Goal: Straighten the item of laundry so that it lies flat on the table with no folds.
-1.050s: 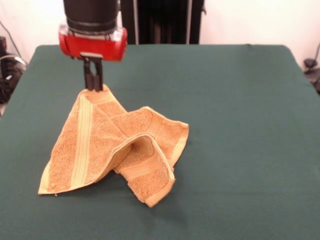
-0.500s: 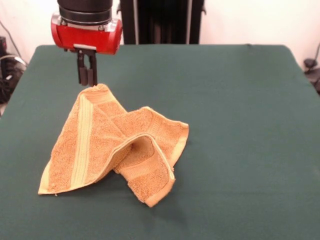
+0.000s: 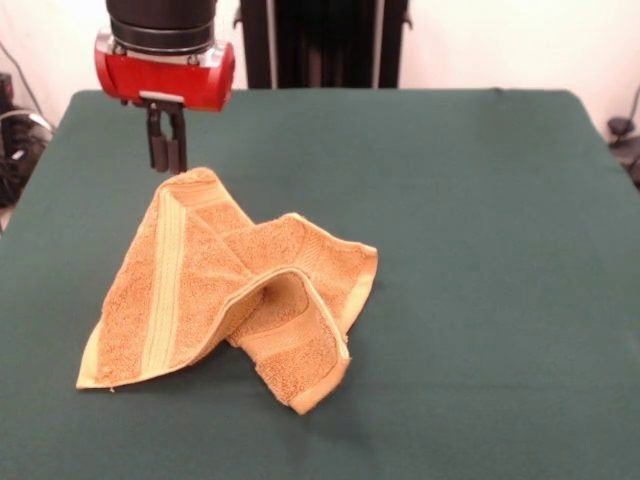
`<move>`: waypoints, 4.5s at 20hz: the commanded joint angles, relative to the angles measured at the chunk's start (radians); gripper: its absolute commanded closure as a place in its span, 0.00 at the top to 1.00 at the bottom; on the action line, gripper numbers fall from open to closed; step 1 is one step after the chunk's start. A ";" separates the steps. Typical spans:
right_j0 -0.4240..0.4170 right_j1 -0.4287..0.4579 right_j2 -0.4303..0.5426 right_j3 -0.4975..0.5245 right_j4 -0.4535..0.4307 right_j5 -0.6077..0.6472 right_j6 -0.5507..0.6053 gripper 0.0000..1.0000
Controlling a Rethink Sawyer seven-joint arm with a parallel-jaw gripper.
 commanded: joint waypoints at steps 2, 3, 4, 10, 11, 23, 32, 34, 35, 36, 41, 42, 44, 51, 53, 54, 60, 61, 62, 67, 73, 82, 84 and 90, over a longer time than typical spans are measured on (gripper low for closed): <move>-0.003 0.075 0.113 0.111 0.011 -0.047 -0.006 0.00; -0.004 0.085 0.113 0.103 0.009 -0.051 -0.004 0.00; -0.005 0.101 0.113 0.094 0.004 -0.055 -0.006 0.00; -0.005 0.191 0.112 0.028 -0.040 -0.098 -0.030 0.00; -0.005 0.196 0.114 0.023 -0.041 -0.098 -0.034 0.00; 0.019 0.222 0.097 -0.008 -0.049 -0.051 -0.035 0.00; 0.027 0.214 0.094 -0.005 -0.045 -0.035 -0.035 0.00; 0.030 0.212 0.093 -0.008 -0.046 -0.029 -0.038 0.00; 0.031 0.211 0.092 -0.008 -0.044 -0.025 -0.037 0.00; 0.032 0.210 0.092 -0.009 -0.043 -0.023 -0.036 0.00; 0.039 0.211 0.092 -0.013 -0.042 -0.014 -0.037 0.00; 0.041 0.212 0.092 -0.014 -0.042 -0.015 -0.036 0.00; 0.042 0.216 0.091 -0.014 -0.042 -0.023 -0.033 0.00; 0.097 0.285 0.073 -0.083 -0.051 -0.047 0.005 0.00; 0.115 0.332 0.064 -0.121 -0.040 -0.074 0.045 0.00; 0.123 0.360 0.058 -0.147 -0.041 -0.093 0.058 0.00; 0.147 0.554 0.031 -0.331 -0.070 -0.191 0.065 0.00; 0.147 0.577 0.029 -0.354 -0.070 -0.197 0.066 0.00; 0.148 0.596 0.028 -0.376 -0.073 -0.196 0.066 0.00; 0.126 0.666 0.062 -0.456 -0.110 -0.182 -0.015 0.00; 0.117 0.681 0.078 -0.474 -0.141 -0.173 -0.031 0.00; 0.101 0.647 0.058 -0.405 -0.136 -0.181 0.032 0.00; 0.095 0.646 0.062 -0.400 -0.142 -0.185 0.016 0.00; 0.076 0.633 0.060 -0.365 -0.138 -0.190 0.018 0.00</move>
